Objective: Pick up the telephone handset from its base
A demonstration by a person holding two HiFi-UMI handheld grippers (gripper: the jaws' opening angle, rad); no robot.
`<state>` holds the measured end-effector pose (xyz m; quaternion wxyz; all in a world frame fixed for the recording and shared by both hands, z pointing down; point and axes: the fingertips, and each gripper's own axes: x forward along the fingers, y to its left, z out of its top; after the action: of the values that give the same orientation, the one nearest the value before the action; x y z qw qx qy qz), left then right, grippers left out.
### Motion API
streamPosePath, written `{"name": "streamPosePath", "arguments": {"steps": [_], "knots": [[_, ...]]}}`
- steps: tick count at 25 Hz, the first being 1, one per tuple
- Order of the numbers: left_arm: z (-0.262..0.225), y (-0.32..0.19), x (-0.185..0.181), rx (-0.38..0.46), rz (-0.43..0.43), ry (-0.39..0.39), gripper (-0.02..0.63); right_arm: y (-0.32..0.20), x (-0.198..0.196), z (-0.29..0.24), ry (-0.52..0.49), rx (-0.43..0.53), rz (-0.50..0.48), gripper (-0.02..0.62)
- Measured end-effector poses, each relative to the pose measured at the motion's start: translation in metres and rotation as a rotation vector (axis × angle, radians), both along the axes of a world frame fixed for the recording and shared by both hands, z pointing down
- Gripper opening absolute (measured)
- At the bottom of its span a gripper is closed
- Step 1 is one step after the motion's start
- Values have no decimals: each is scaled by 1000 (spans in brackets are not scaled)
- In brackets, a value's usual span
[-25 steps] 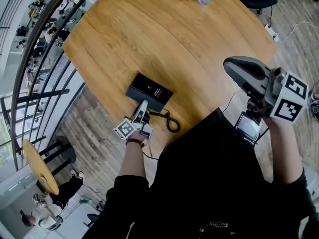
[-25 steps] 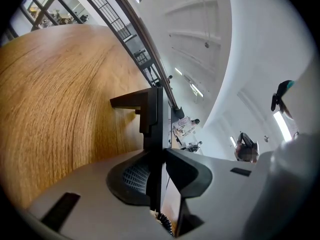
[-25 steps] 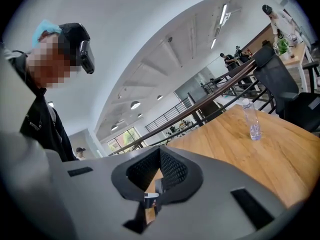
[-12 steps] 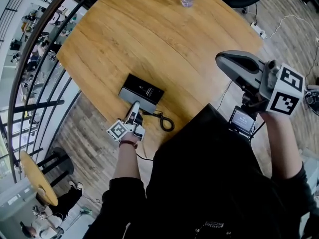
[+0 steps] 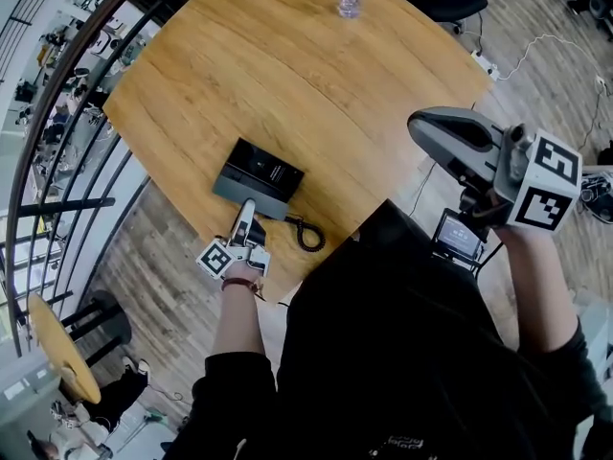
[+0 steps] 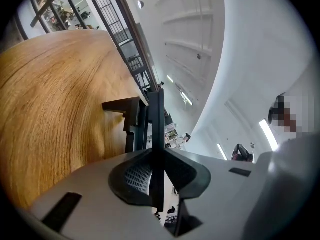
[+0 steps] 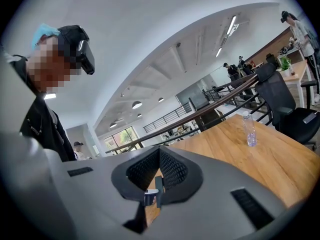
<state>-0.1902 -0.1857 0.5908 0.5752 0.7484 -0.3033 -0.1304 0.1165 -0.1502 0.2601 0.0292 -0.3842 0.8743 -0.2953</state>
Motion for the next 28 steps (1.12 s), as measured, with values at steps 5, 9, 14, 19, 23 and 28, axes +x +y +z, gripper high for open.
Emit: {"name": "streamPosePath", "arguments": {"steps": [5,9,14,19,23,28], "knots": [[-18,3,3,59,-4,31,78,2,-10,-1,0,-15,-35,15],[-20,10,-1,33,-33,54,78,-1,-21,-4,-1,-7,-61,15],[-50,16,-5,24,-42,77,78,-1,-37,-15,9,24,-121,15],[-93,31,3,47,2,91,78,-9,-48,-21,-15,23,-138,15],[-125,36,1,65,-21,99,78,-19,-63,-34,-80,33,-155,15],[-158,44,4,109,-41,136,78,-18,-88,-36,-35,65,-244,15]]}}
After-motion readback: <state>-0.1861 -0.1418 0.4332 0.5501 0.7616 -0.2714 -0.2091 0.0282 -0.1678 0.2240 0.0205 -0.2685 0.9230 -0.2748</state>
